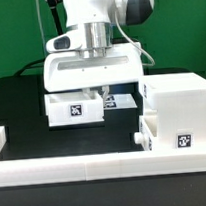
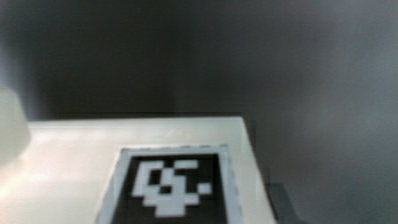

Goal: Assemble drawer

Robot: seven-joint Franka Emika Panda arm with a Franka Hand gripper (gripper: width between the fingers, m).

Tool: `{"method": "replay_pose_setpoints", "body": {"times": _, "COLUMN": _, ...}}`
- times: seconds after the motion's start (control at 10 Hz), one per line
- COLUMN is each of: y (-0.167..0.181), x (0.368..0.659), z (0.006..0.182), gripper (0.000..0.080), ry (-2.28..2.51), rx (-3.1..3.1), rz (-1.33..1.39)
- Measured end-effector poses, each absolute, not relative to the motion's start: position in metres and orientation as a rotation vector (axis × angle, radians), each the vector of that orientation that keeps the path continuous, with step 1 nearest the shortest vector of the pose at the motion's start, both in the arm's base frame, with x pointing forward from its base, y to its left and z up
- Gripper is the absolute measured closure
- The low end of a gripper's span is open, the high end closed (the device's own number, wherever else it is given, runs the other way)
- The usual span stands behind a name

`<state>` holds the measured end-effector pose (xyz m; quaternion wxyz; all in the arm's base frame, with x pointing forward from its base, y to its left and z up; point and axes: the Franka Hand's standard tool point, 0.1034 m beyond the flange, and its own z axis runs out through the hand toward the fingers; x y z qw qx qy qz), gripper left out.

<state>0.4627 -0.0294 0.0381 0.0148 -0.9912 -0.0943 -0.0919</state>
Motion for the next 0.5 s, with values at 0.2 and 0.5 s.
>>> {"method": "replay_pose_setpoints", "body": {"times": 0.2, "y": -0.0295, "x": 0.4731, "z": 0.042, "gripper": 0.0758, "ry": -0.331, "rx": -3.077, "rz": -0.284}}
{"method": "replay_pose_setpoints", "body": {"times": 0.5, "y": -0.0304, "x": 0.4695, "z": 0.0389, "gripper": 0.0758, "ry": -0.365, "rx": -3.075, "rz": -0.27}}
